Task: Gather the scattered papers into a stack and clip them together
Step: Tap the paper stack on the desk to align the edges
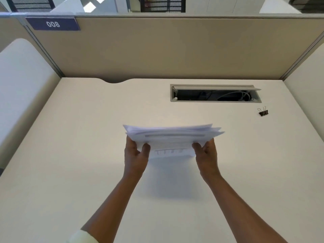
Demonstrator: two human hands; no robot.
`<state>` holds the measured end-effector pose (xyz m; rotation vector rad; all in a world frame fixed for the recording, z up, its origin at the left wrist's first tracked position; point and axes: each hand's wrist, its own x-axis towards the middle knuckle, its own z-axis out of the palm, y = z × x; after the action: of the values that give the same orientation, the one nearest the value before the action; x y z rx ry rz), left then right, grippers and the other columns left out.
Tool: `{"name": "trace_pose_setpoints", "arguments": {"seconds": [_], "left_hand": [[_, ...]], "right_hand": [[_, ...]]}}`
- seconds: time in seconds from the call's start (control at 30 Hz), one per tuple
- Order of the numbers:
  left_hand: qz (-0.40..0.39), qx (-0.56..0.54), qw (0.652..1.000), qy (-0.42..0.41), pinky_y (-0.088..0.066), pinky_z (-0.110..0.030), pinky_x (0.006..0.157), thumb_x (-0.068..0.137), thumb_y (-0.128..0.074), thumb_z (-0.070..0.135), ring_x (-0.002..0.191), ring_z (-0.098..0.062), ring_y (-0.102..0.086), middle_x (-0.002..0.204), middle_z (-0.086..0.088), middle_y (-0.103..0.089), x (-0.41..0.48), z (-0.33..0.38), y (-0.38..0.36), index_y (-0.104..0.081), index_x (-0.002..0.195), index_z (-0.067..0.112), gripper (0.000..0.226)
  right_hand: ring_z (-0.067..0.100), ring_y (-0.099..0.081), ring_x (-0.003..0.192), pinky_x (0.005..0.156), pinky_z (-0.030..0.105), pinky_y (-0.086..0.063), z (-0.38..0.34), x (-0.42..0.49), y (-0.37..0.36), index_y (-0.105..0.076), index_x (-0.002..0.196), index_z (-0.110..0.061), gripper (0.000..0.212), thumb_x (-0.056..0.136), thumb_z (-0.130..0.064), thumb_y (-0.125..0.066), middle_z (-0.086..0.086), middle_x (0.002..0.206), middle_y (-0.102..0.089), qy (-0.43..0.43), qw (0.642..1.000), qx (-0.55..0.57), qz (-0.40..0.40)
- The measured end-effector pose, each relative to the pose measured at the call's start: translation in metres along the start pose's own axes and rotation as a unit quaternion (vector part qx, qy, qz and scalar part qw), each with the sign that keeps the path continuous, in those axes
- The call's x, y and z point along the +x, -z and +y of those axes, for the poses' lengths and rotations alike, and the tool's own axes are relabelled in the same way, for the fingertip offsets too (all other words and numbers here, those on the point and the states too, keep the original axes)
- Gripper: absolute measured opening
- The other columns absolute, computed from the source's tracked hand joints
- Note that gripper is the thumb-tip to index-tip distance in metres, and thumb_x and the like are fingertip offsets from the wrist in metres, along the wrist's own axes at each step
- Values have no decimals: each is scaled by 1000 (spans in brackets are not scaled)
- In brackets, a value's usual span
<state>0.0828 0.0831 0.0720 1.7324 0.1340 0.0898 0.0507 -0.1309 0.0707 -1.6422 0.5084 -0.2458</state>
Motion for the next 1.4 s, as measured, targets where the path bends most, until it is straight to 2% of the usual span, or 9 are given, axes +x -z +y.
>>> {"name": "trace_pose_setpoints", "arguments": {"seconds": [0.2, 0.3, 0.47, 0.57, 0.93, 1.07, 1.2, 1.3, 1.4], "left_hand": [[-6, -1, 1000, -26, -49, -32, 76, 86, -62, 10, 88, -24, -64, 95, -15, -64, 1, 7, -6, -58, 83, 39, 30], [-15, -20, 999, -30, -51, -41, 75, 84, -61, 5, 85, -32, -65, 89, -14, -66, 2, 13, -4, -56, 81, 34, 30], [10, -5, 999, 31, -39, -22, 59, 79, -53, 21, 63, -10, -42, 77, 1, -54, -3, 18, -8, -56, 86, 23, 7], [17, 2, 998, 52, -38, -18, 55, 77, -53, 22, 68, -15, -44, 80, -5, -56, -7, 13, -8, -57, 88, 24, 12], [-1, -9, 999, 49, -51, -21, 79, 88, -58, 13, 90, 2, -66, 98, 10, -73, -13, 9, -8, -67, 113, 20, 28], [-15, 33, 999, 22, -57, -45, 88, 83, -63, 27, 96, -7, -66, 101, 13, -70, 2, 27, 7, -57, 108, 27, 26], [75, 212, 961, -161, -35, -47, 118, 84, -73, 27, 137, -25, -46, 149, -7, -48, 32, 68, 22, -36, 151, 16, 77], [-45, 337, 906, -253, -37, -42, 111, 86, -66, 28, 134, -21, -49, 145, -1, -55, 44, 116, 23, -49, 146, 24, 62], [-202, 298, 918, -165, -45, -31, 73, 94, -59, 16, 82, -14, -63, 90, 8, -72, 46, 141, 22, -72, 98, 30, 19]], "right_hand": [[11, -58, 80, 72, 17, -45, 1, 1, -5, -55, 95, 0, 11, 86, -5, -58, 13, 92, -62, 47, 999, 8, -20], [16, -59, 81, 74, 21, -47, -5, 1, -5, -54, 93, -1, 11, 85, -9, -53, 17, 92, -63, 78, 997, 0, -20], [13, -40, 62, 61, 30, -36, -1, -1, -6, -50, 80, -17, 23, 97, -4, -58, -3, 69, -46, 24, 1000, -9, 1], [1, -48, 63, 63, 28, -39, 8, -6, -7, -60, 99, -19, 17, 96, -2, -58, -10, 75, -55, -12, 999, -35, -2], [-3, -63, 112, 93, 20, -50, 13, -4, 0, -59, 137, -19, 33, 104, -18, -56, -14, 120, -70, 40, 996, -74, -42], [-9, -64, 98, 81, 8, -49, -2, 8, 18, -60, 133, -14, 29, 105, -18, -55, -15, 111, -70, 119, 981, -145, -57], [5, -62, 75, 64, 15, -45, -34, 22, 33, -60, 116, -26, 18, 104, -13, -54, -8, 89, -68, 210, 938, -255, -103], [5, -62, 76, 66, 19, -47, -64, 31, 37, -61, 112, -24, 15, 104, -15, -51, -8, 89, -68, 226, 905, -322, -163], [11, -67, 82, 67, 30, -52, -90, 34, 43, -64, 109, -28, 14, 104, -22, -52, -10, 92, -71, 219, 894, -334, -204]]}}
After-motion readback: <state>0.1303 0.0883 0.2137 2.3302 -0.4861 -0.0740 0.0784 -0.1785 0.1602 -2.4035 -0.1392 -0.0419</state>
